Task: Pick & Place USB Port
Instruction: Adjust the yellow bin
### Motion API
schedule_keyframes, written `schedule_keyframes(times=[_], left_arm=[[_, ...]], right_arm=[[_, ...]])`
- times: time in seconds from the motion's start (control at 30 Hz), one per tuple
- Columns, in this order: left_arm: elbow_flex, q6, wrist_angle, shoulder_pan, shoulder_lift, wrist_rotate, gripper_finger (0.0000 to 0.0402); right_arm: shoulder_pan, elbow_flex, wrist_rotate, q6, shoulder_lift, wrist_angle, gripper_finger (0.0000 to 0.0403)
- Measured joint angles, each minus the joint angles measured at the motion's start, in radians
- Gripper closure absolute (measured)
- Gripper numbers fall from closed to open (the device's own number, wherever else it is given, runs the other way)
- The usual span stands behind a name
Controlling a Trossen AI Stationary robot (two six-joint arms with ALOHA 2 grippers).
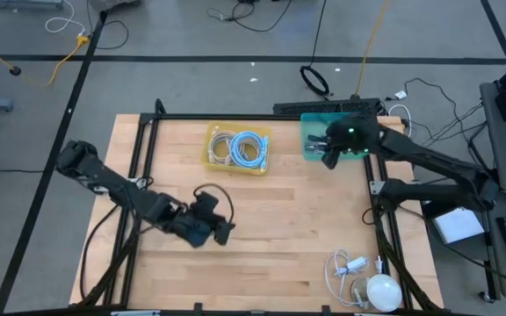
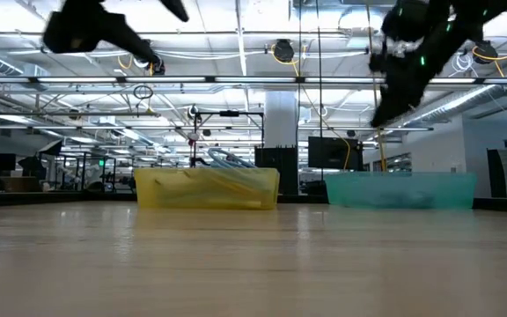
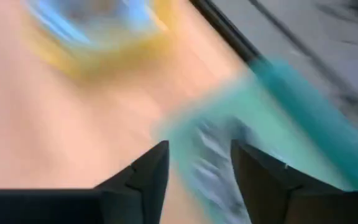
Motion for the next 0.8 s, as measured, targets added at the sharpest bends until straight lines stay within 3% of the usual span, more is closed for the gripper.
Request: schedule_keyframes(times=[0.13, 0.23, 0.37, 0.53, 0.7, 0.8], left_arm=[[0.000, 0.128, 0.005, 0.073, -0.064, -0.041, 0.0164], [0.000, 0.283, 0.051, 0.140, -0.136, -0.043, 0.0192], [0.001, 0.485, 0.125, 0.231, -0.239, -0.011, 0.0265], [0.002, 0.659, 0.155, 0.341, -0.354, 0.111, 0.0383], [0.002, 0.685, 0.123, 0.427, -0.409, 0.184, 0.0398], [0.002, 0.670, 0.045, 0.469, -0.393, 0.305, 0.0399]], right_arm=[[0.056, 0.117, -0.305, 0.203, -0.092, 0.071, 0.0302], [0.121, 0.211, -0.392, 0.256, -0.161, 0.098, 0.0380], [0.195, 0.319, -0.391, 0.224, -0.241, 0.055, 0.0399], [0.226, 0.359, -0.375, 0.081, -0.365, -0.204, 0.0402], [0.226, 0.359, -0.300, 0.072, -0.480, -0.423, 0.0402], [0.226, 0.358, -0.316, 0.110, -0.524, -0.459, 0.0402]])
